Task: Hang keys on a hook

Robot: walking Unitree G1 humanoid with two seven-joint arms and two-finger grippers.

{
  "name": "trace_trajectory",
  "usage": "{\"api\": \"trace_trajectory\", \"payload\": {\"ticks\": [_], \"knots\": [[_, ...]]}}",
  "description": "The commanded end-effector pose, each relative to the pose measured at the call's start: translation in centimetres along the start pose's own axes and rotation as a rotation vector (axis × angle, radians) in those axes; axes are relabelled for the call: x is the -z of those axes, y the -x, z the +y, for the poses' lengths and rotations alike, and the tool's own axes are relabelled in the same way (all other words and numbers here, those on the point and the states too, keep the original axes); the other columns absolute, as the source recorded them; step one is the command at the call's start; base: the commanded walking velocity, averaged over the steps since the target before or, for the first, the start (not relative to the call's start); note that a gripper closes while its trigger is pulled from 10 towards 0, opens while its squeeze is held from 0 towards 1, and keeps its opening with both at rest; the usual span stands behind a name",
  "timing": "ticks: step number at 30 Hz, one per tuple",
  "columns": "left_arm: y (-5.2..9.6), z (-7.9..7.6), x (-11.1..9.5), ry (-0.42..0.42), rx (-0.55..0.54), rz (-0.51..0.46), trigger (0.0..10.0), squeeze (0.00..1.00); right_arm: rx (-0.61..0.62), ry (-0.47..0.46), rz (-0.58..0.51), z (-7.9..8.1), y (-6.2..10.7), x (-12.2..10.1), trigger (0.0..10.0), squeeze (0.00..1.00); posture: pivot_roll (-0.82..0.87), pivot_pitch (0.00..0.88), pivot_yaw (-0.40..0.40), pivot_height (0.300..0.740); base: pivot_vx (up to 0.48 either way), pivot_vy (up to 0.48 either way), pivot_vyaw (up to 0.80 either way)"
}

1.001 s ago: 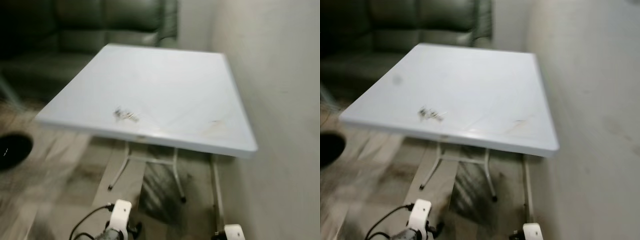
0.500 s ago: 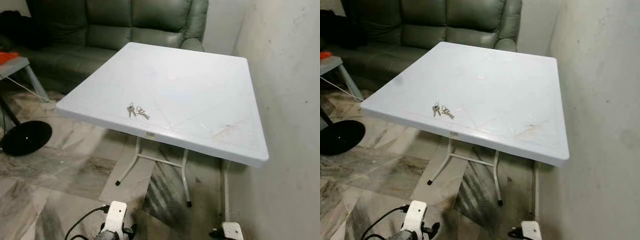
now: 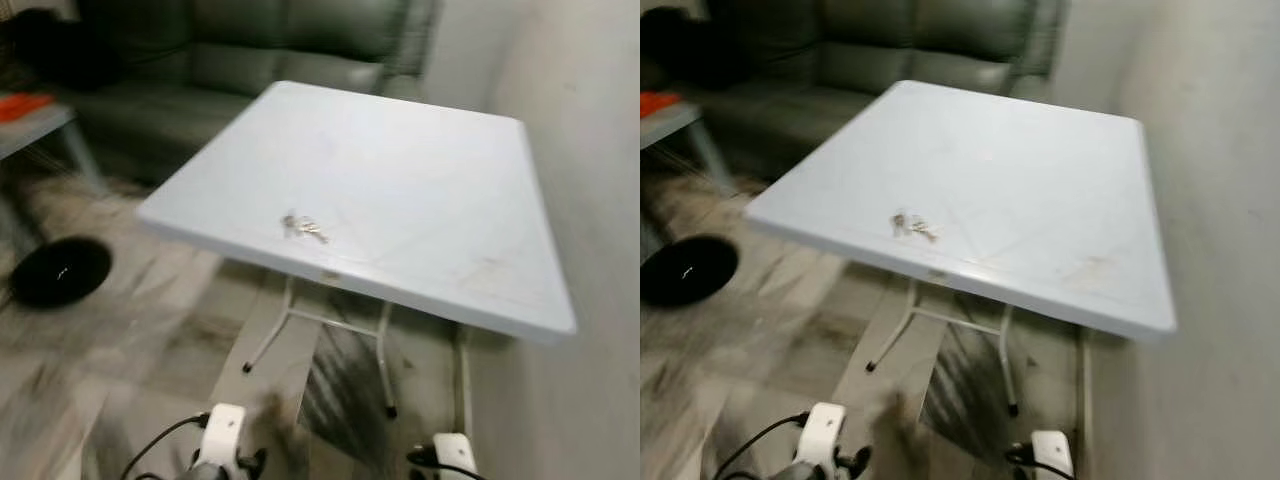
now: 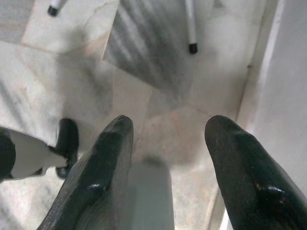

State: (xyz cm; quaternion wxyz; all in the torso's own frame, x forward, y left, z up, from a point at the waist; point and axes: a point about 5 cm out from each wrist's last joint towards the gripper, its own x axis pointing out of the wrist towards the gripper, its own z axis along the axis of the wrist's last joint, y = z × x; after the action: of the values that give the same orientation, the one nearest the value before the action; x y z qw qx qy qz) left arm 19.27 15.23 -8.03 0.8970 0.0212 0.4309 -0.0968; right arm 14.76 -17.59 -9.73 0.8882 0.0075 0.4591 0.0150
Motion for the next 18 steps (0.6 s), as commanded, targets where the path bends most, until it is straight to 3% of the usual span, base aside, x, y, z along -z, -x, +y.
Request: {"api": "trace_trajectory", "payload": {"ticks": [1, 18], "knots": [[-0.02, -0.87, 0.59, 0.018, 0.019, 0.019, 10.0, 0.0, 0.033, -0.007, 0.016, -1.16, 0.28, 0.49, 10.0, 0.0, 0.0, 0.0, -0.06, 0.74, 0.0, 0.458, 0.0], [-0.04, -0.93, 0.49, 0.027, 0.022, 0.014, 10.0, 0.0, 0.032, -0.008, 0.01, -1.2, 0.27, 0.41, 10.0, 0.0, 0.0, 0.0, -0.062, 0.74, 0.0, 0.461, 0.0]]}}
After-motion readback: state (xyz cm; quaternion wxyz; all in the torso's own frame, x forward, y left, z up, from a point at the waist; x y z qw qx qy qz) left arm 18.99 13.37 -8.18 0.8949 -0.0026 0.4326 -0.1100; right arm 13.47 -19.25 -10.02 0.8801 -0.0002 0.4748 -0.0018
